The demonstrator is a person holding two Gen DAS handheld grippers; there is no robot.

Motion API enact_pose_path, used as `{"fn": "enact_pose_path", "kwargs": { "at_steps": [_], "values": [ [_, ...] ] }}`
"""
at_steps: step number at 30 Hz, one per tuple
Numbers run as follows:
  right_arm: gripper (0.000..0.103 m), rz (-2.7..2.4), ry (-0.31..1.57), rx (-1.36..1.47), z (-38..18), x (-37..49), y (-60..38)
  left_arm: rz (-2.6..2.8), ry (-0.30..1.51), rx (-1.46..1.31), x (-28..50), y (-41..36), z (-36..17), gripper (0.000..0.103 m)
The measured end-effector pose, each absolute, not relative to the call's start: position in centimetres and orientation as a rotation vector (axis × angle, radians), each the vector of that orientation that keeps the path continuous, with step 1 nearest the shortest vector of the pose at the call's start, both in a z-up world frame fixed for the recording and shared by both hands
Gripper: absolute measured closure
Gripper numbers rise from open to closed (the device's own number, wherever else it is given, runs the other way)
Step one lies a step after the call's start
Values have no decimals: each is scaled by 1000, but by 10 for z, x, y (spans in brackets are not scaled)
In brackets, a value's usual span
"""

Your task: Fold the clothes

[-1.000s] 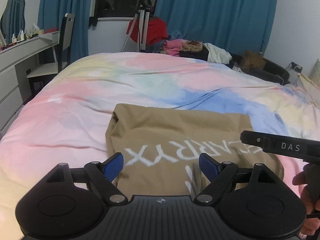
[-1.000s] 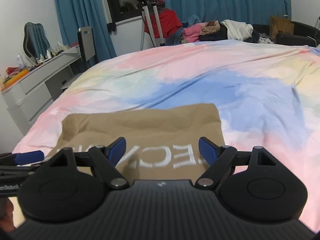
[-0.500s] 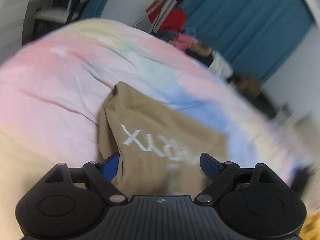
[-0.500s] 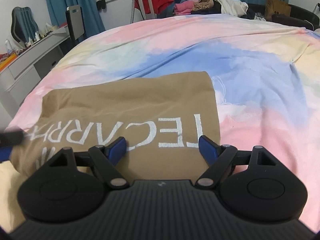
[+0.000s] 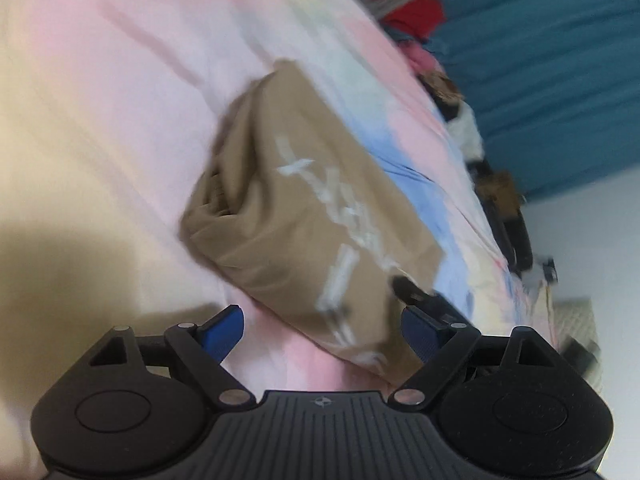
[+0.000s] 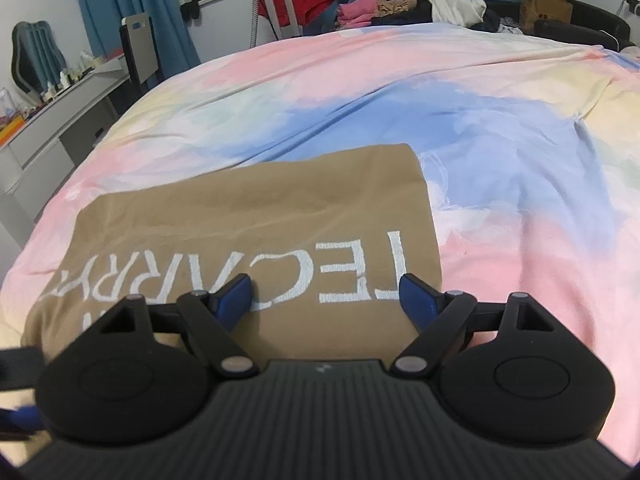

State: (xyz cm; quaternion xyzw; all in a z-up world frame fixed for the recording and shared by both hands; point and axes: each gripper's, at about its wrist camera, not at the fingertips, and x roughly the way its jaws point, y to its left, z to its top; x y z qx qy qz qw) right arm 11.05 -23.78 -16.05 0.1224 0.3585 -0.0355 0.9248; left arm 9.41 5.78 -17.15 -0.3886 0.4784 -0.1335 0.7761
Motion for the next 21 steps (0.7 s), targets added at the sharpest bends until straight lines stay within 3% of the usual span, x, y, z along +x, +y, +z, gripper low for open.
{"fn": "enact_pose_path", "kwargs": {
  "at_steps": [5, 8, 10, 16, 21],
  "values": [
    [21, -72, 671, 409, -151, 101, -252, -187, 974, -1146, 99, 83, -211, 22],
    [21, -20, 607, 592, -142, 89, -264, -167, 885, -1146, 103, 87, -208, 30],
    [19, 57, 590, 746, -139, 80, -270, -158, 863, -1148, 107, 88, -208, 41],
    [19, 340, 742, 1189, -173, 71, -258, -184, 837, -1166, 109, 81, -204, 78],
    [20, 461, 958, 1535, -230, 78, -232, -240, 780, -1146, 111, 80, -187, 85]
  ]
}}
